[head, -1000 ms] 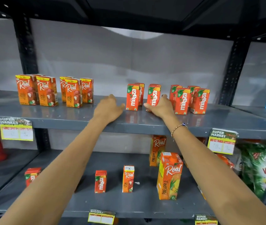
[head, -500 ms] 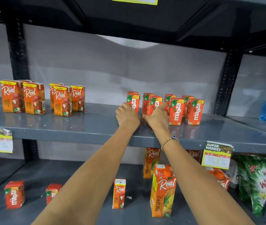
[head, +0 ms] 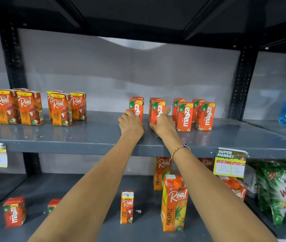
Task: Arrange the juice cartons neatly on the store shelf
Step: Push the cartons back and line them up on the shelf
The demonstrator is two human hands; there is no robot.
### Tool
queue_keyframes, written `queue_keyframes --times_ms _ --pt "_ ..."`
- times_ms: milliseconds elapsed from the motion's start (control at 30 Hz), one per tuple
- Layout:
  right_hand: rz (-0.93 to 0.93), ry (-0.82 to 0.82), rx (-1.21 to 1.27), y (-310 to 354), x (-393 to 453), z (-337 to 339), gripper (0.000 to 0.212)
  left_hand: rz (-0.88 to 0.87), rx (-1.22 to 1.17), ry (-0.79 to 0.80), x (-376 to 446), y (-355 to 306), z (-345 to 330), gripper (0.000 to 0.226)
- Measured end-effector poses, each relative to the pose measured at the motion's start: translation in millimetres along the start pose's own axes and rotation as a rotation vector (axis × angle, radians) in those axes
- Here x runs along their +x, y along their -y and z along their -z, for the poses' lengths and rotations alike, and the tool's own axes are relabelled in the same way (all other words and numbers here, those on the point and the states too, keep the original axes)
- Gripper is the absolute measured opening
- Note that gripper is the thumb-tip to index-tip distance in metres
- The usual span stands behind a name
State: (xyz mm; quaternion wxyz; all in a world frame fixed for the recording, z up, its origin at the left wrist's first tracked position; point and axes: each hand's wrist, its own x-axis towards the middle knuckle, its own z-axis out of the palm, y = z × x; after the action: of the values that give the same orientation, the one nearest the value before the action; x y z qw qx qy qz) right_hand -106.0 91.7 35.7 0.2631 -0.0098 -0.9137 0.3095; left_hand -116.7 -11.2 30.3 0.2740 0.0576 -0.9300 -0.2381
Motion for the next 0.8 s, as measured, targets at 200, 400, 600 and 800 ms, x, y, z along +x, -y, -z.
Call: queue_keyframes --times_ms 200,400,600,800 --pt "-0.018 0.004 0.025 1.1 -1.0 -1.0 0.078 -0.007 -0.054 -0.003 -1.8 0.5 0.8 0.069" --pt "-0.029 0.005 0.052 1.2 -2.2 -0.4 0.075 0.004 -0.081 -0.008 -2.6 1.5 0.9 0.070" --pt "-0.021 -0.001 0.033 1.8 -2.8 0.1 0.078 -0.009 -0.068 -0.004 -1.8 1.9 0.1 0.071" --pt "-0.016 -0.013 0.034 1.5 -3.9 1.0 0.076 -0.005 -0.077 -0.005 -4.0 1.3 1.7 0.072"
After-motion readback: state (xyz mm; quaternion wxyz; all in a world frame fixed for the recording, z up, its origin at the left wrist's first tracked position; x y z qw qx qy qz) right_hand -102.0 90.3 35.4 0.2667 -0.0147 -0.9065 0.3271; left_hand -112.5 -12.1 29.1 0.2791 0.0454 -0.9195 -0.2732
